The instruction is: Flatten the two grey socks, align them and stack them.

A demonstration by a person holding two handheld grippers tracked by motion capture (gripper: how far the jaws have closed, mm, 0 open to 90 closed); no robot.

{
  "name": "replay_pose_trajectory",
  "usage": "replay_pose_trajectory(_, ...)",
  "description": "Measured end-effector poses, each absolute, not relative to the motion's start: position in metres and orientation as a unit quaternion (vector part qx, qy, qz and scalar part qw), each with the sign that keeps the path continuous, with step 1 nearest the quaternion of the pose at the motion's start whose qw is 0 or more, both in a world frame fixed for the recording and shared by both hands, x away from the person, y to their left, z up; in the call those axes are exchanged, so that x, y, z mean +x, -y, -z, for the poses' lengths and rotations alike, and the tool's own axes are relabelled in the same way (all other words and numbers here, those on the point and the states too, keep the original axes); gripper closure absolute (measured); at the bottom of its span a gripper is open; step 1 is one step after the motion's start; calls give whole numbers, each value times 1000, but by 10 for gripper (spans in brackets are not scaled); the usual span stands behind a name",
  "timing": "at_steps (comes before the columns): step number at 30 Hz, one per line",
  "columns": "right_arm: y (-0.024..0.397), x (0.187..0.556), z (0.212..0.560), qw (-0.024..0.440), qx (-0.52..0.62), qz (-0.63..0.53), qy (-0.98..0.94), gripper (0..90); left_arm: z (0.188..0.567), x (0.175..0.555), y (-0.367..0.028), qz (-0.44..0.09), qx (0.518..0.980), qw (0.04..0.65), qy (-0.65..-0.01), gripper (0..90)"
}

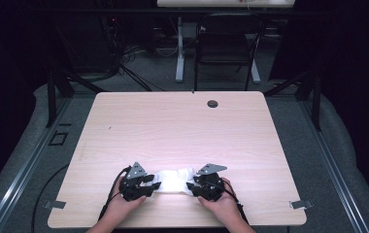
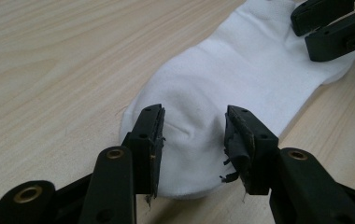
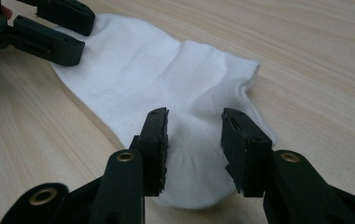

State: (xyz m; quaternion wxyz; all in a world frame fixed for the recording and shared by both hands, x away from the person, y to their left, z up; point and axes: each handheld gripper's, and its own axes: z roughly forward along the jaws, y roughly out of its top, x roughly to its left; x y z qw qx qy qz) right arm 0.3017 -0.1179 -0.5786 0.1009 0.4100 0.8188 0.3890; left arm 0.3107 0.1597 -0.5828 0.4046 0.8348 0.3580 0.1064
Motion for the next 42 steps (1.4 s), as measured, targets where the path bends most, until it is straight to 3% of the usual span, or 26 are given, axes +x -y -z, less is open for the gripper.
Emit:
replay_pose_trajectory(22,120,307,579,103,413,-394,-814,611,583,312,-159,-106,826,419,-363,541)
replay_pose_trajectory(42,134,294,555,131,399,-434,-797,528,564,309,-184,-114,795,445,-395,477)
